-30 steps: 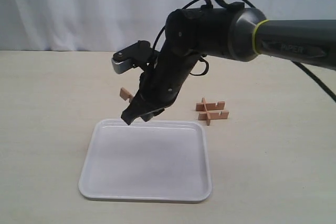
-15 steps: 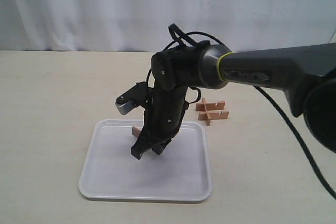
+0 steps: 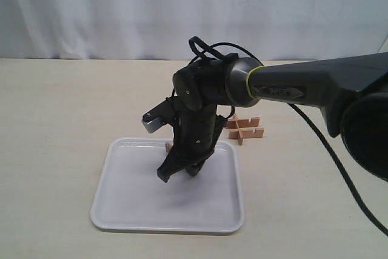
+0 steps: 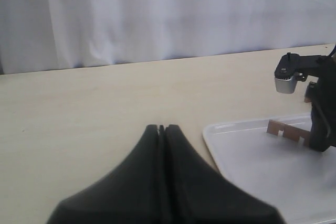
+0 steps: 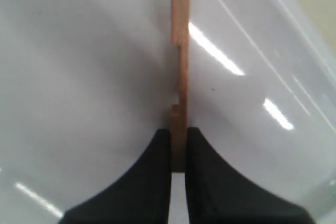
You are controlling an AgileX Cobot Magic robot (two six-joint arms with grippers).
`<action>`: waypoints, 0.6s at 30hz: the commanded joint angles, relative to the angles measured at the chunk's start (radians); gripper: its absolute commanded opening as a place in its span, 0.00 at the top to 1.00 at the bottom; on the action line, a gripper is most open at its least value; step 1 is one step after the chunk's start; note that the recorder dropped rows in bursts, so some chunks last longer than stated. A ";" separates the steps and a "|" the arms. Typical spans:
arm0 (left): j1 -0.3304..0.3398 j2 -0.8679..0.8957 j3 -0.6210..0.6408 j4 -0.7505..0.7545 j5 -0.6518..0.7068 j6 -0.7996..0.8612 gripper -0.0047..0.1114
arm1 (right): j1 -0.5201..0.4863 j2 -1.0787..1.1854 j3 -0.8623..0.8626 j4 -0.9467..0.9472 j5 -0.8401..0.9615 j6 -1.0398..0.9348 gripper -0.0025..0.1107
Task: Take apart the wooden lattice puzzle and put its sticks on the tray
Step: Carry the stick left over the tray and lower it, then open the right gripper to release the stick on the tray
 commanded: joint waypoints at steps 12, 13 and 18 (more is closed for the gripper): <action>0.000 -0.003 0.002 -0.001 -0.011 -0.003 0.96 | -0.002 0.001 0.001 -0.067 0.005 0.090 0.79; 0.000 -0.003 0.002 -0.001 -0.011 -0.003 0.96 | -0.002 0.001 0.001 -0.067 0.005 0.090 0.75; 0.000 -0.003 0.002 -0.001 -0.011 -0.003 0.96 | -0.002 -0.010 0.001 -0.059 0.017 0.097 0.64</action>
